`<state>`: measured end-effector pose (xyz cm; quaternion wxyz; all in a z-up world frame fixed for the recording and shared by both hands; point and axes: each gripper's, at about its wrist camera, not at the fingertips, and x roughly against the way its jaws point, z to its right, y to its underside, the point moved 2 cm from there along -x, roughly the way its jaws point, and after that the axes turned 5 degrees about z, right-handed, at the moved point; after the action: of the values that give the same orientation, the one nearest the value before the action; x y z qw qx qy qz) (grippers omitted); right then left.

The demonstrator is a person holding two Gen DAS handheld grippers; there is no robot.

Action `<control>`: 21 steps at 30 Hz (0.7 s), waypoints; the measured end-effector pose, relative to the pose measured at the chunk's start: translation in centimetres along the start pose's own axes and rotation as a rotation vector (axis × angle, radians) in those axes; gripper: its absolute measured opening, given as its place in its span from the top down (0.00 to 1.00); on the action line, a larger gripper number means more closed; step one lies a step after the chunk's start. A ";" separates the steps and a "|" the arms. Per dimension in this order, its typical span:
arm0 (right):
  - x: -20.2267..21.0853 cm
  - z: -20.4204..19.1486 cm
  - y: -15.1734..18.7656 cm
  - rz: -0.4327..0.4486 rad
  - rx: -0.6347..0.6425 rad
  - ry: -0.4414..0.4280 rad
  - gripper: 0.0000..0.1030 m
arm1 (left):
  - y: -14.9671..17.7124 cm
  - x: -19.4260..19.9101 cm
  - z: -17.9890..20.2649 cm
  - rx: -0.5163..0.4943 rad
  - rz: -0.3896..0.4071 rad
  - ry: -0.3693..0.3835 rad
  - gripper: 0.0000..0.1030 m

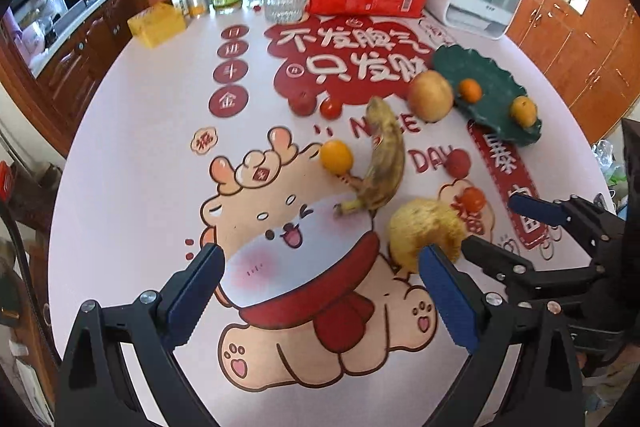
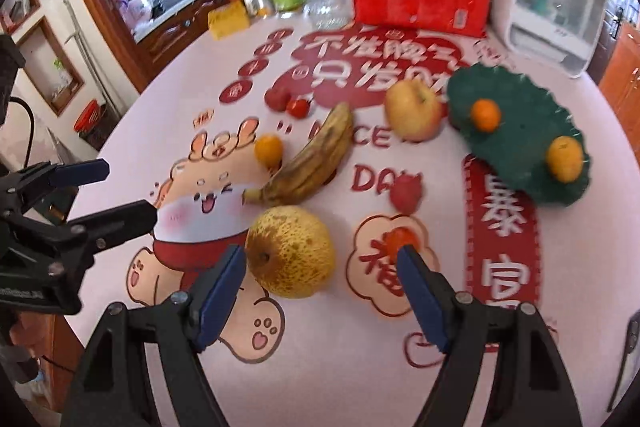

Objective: Organize fruits
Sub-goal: 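Withdraw both tools from the plate back toward the remaining fruits, then grasp the banana with the left tool while the right tool grasps the speckled pear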

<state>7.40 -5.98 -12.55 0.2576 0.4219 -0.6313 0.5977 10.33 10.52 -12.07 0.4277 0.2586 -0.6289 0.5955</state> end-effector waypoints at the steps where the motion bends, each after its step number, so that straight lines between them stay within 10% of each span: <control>1: -0.7 -0.1 0.1 -0.006 -0.001 -0.011 0.24 | 0.1 -0.2 -0.1 0.000 -0.002 0.000 0.06; 21: -6.1 -1.0 0.8 -0.110 -0.025 -0.177 0.35 | -2.3 -4.2 -0.6 0.015 -0.046 0.015 0.06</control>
<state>9.64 -3.66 -17.94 0.2386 0.5038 -0.6347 0.5351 14.51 10.01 -14.46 0.4439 0.2716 -0.6151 0.5923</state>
